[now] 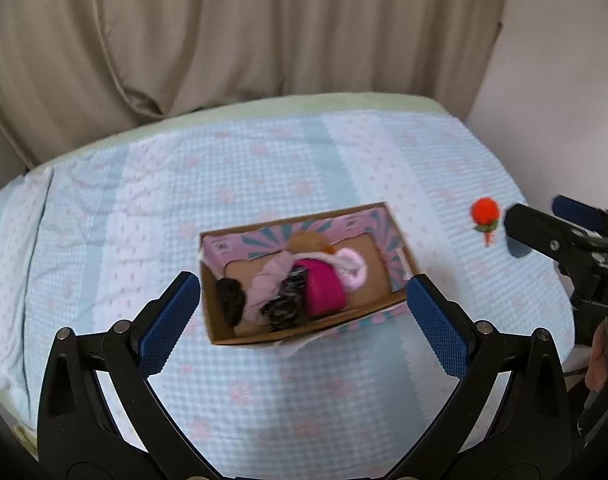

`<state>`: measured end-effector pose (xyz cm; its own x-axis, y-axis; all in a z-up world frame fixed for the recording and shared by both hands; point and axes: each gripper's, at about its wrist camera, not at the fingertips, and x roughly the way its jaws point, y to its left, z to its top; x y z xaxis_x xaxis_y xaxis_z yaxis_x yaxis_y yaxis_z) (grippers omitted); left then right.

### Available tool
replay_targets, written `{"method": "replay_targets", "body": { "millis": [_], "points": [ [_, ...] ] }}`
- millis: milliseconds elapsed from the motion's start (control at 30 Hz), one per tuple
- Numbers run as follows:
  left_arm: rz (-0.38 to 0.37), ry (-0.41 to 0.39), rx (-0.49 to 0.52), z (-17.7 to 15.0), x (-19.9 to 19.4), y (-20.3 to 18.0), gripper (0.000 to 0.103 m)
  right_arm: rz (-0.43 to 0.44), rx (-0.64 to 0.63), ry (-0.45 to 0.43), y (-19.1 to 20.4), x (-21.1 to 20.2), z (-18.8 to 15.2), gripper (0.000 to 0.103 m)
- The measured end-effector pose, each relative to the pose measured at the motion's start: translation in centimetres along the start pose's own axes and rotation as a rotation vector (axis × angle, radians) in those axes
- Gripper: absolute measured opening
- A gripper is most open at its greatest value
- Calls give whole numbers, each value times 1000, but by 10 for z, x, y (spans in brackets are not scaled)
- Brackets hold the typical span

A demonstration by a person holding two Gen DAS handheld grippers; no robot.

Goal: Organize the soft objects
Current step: 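Open both tools and lift them away toward the orange pompom and grey sock, then grasp the orange pompom with the left tool while the right tool grasps the grey sock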

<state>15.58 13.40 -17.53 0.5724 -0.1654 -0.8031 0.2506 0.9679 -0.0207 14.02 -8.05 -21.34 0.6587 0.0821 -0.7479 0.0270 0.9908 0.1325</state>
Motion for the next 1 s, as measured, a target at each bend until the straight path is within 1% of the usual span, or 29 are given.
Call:
{"method": "replay_targets", "body": {
  "millis": [133, 233, 367, 500, 633, 767, 867, 933, 1000],
  "points": [
    [-22, -37, 17, 2, -17, -32, 103, -77, 63, -58, -46, -34, -14, 103],
    [-35, -59, 26, 5, -23, -65, 103, -144, 112, -93, -94, -53, -25, 103],
    [-59, -89, 22, 7, -26, -113, 103, -190, 129, -107, -149, -64, -34, 103],
    [-112, -124, 10, 12, -20, -171, 103, -216, 134, -104, -210, -67, -40, 103],
    [-117, -127, 43, 17, 5, -233, 103, -221, 138, -92, -266, -60, -44, 103],
    [-159, -109, 53, 25, 43, -287, 103, -232, 129, -65, -309, -42, -48, 103],
    [-189, -83, 62, 30, 70, -313, 103, -230, 145, -48, -336, -25, -53, 103],
    [-212, -63, 76, 35, 95, -332, 103, -229, 156, -41, -353, -10, -57, 103],
    [-222, -45, 95, 37, 118, -345, 103, -236, 157, -37, -363, 6, -61, 102]
  ]
}}
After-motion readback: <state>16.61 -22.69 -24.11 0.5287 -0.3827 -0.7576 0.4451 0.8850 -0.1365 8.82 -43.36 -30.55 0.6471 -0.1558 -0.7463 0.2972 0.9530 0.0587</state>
